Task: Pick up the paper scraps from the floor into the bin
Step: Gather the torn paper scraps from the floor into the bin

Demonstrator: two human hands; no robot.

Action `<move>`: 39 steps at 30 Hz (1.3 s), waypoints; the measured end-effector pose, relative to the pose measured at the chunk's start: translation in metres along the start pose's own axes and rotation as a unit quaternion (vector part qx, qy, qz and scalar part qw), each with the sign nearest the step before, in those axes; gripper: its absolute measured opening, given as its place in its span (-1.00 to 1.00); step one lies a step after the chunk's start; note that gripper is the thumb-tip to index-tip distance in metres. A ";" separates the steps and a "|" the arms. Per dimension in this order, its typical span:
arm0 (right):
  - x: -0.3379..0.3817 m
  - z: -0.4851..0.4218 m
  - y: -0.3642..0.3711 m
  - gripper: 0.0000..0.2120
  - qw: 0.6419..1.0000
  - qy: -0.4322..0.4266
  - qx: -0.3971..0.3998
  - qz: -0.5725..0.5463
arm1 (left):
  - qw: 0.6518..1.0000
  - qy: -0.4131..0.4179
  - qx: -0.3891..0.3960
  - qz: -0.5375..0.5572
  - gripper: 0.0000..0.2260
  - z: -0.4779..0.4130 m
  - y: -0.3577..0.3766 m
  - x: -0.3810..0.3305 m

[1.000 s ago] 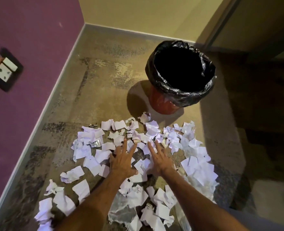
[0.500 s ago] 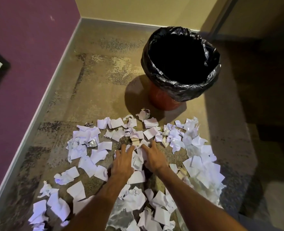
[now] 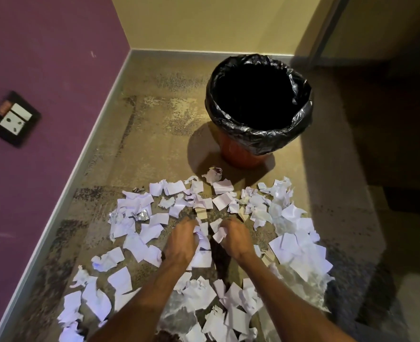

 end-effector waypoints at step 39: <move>0.084 -0.128 -0.321 -0.56 0.957 0.100 -0.243 -0.122 | 0.977 0.068 -0.079 0.188 -0.65 -0.224 -0.239 -0.208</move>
Point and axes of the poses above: each hand's wrist, its own z-axis away from the middle knuckle, its own y-axis out of the palm, x = y × z, the point moved 2 cm from there along -z, towards the middle knuckle, and after that the axes turned 7 degrees about -z, right-handed, at the moved point
